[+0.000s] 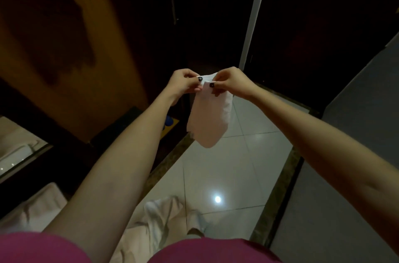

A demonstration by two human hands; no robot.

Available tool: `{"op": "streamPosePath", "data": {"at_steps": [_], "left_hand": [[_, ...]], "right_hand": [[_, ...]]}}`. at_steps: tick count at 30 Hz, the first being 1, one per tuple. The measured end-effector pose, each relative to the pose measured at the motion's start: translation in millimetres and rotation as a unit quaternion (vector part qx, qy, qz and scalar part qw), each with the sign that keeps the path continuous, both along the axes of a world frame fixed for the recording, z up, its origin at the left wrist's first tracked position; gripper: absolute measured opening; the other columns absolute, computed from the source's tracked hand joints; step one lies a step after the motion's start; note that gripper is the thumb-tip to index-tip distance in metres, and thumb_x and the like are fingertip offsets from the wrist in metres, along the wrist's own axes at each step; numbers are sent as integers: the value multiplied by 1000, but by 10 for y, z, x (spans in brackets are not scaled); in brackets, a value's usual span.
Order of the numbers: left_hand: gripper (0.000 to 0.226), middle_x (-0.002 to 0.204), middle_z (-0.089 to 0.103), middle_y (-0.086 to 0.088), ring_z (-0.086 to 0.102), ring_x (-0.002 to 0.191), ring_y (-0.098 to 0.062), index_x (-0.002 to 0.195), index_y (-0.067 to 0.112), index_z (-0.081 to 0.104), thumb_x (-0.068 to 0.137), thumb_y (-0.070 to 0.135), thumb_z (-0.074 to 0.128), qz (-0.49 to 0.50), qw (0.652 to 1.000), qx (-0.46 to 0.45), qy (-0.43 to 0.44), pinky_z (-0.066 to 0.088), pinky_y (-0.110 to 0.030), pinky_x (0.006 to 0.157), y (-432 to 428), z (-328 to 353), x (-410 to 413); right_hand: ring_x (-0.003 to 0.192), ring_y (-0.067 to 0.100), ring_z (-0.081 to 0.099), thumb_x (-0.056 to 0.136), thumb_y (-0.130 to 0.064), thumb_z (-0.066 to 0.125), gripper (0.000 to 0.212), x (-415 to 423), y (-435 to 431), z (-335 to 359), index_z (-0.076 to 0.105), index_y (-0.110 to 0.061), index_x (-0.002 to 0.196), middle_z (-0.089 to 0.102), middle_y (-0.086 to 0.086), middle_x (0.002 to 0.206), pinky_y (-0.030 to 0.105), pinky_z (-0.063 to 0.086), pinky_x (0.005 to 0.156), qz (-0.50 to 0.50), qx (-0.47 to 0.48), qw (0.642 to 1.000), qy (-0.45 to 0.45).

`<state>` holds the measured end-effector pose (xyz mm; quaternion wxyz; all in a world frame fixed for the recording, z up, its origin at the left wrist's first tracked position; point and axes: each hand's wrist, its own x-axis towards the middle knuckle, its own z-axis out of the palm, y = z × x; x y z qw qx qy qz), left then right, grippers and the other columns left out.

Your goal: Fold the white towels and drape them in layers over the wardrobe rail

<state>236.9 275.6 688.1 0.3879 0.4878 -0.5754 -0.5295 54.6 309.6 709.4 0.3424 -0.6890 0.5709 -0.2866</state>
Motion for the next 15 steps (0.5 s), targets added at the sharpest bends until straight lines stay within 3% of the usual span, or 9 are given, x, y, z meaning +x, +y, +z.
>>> {"op": "streamPosePath", "data": {"at_steps": [2, 6, 9, 13, 15], "left_hand": [[7, 84, 64, -11, 66, 71, -14, 97, 3, 62, 91, 3, 62, -18, 1000, 3, -5, 56, -21, 66, -206, 7, 56], [5, 87, 66, -8, 65, 76, -14, 96, 7, 65, 92, 7, 62, -38, 999, 7, 17, 56, -23, 73, -624, 73, 217], [4, 87, 65, -10, 65, 78, -16, 95, 6, 64, 91, 6, 62, -42, 999, 7, 28, 56, -25, 77, -882, 165, 354], [9, 93, 67, -9, 67, 86, -16, 100, 6, 66, 93, 8, 61, -57, 998, 5, 40, 56, -28, 85, -1134, 259, 583], [14, 101, 68, -11, 68, 95, -18, 105, 4, 66, 91, 8, 62, -55, 998, -2, 44, 55, -28, 88, -1220, 286, 676]], "right_hand": [[72, 12, 69, 93, -19, 63, 12, 55, -233, 9, 68, -9, 97, 69, 4, 82, 28, 58, 73, 7, -24, 999, 29], [101, 14, 53, 91, -28, 66, 21, 189, -786, 29, 70, -12, 103, 54, 3, 113, 27, 44, 87, -6, -85, 988, 131], [115, 16, 49, 91, -27, 65, 23, 332, -1120, 72, 70, -8, 103, 53, 4, 128, 24, 36, 92, 13, -94, 985, 142], [103, 17, 58, 93, -28, 64, 25, 516, -1450, 118, 69, -7, 105, 65, 8, 113, 32, 47, 91, 47, -100, 989, 103], [113, 17, 57, 93, -25, 65, 28, 594, -1605, 137, 67, -6, 112, 63, 8, 121, 28, 43, 98, 65, -99, 991, 68]]}}
